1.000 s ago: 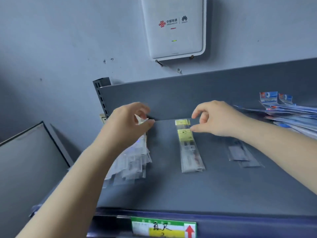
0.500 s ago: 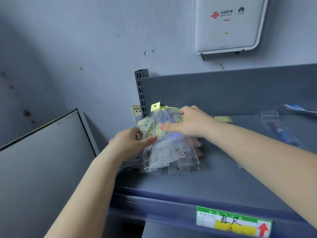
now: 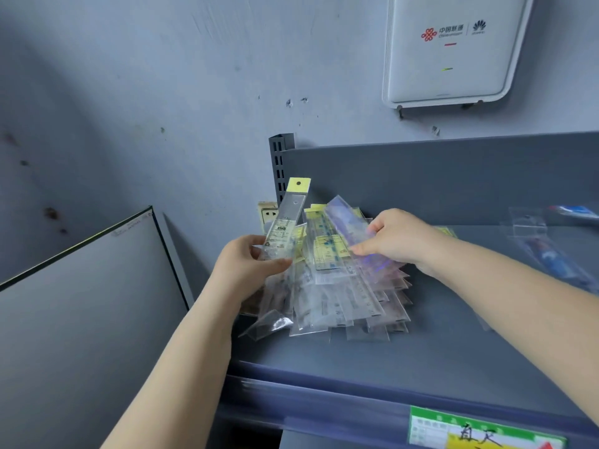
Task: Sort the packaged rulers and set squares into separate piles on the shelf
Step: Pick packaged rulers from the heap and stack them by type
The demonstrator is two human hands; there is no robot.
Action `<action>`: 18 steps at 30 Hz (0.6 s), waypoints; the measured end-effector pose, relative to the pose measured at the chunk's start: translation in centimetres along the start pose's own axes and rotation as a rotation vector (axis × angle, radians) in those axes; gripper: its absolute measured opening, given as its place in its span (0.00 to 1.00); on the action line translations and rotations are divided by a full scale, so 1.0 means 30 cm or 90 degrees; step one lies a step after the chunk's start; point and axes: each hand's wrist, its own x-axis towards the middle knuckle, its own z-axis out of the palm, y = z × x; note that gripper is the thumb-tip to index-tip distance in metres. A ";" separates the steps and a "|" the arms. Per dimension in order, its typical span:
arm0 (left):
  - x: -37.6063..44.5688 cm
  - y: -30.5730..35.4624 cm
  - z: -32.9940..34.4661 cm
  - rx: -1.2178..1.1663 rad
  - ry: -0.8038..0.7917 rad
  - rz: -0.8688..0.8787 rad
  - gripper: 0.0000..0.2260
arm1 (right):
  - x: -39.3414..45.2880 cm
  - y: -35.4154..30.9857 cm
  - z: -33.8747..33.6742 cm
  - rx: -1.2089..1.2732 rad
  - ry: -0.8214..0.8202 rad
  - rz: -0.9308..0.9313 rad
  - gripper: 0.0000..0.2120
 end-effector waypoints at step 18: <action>-0.074 0.248 0.053 -0.473 -0.132 0.081 0.10 | -0.095 0.047 -0.310 0.666 -0.049 -0.180 0.14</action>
